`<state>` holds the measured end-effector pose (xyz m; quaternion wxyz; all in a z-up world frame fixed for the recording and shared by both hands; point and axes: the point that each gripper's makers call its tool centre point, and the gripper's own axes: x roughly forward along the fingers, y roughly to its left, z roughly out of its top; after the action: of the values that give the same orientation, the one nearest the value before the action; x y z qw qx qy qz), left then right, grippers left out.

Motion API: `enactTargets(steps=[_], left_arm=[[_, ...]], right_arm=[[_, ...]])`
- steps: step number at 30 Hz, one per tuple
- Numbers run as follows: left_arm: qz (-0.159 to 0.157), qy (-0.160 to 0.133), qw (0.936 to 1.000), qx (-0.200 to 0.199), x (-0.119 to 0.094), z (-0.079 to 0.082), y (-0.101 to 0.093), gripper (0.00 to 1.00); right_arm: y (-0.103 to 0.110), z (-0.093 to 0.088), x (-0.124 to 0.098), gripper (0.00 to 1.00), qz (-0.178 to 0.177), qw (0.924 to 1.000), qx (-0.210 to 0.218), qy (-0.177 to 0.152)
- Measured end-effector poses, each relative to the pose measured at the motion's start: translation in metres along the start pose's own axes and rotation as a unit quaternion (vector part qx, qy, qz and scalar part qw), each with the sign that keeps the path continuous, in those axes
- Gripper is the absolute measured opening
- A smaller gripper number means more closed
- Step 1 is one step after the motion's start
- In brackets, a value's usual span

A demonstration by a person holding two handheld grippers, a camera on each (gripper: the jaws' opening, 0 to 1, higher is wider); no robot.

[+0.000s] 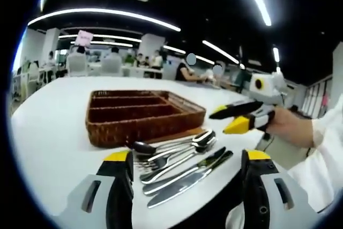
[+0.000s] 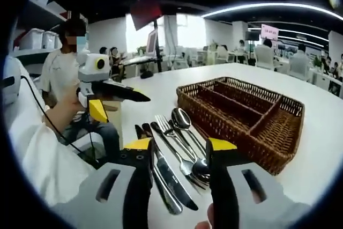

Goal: Arrange the knives, forks, and spoons in their matching storage slots by inserting each utensil handle-first until every utensil is classified and aligned in the correct compartment

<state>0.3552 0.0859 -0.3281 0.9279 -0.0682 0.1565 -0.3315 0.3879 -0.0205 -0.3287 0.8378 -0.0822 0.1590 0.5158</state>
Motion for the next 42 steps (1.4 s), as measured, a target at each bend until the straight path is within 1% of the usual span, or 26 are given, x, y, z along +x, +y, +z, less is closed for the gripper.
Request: enactTargets(steps=[6,9,18,22,29,35,38,42], left_arm=[[0.0,0.002,1.0,-0.002,0.002,-0.001,0.004,0.82],[0.002,0.001,1.0,-0.005,0.002,-0.001,0.008,0.82],[0.005,-0.005,0.9999,-0.009,0.004,0.001,0.013,0.82],[0.005,-0.005,0.9999,-0.01,0.005,0.0,0.014,0.82],[0.006,-0.003,0.9999,-0.012,0.006,-0.002,0.016,0.81],[0.006,-0.004,0.9999,-0.015,0.006,-0.002,0.018,0.81],[0.006,-0.004,0.9999,-0.015,0.006,-0.003,0.018,0.81],[0.006,-0.003,0.9999,-0.015,0.006,-0.005,0.019,0.81]], right_arm=[[-0.003,0.005,0.01,0.36,0.015,0.9999,-0.009,0.003],[-0.002,0.007,0.016,0.36,0.028,0.9994,-0.018,0.002],[-0.001,0.006,0.03,0.31,0.051,0.9981,-0.031,0.016],[-0.003,0.008,0.033,0.3,0.06,0.9974,-0.036,0.018],[-0.006,0.007,0.042,0.27,0.074,0.9953,-0.054,0.033],[-0.004,0.006,0.05,0.25,0.086,0.9936,-0.057,0.047],[-0.003,0.005,0.054,0.24,0.095,0.9923,-0.06,0.053],[0.001,0.001,0.06,0.22,0.111,0.9891,-0.066,0.071]])
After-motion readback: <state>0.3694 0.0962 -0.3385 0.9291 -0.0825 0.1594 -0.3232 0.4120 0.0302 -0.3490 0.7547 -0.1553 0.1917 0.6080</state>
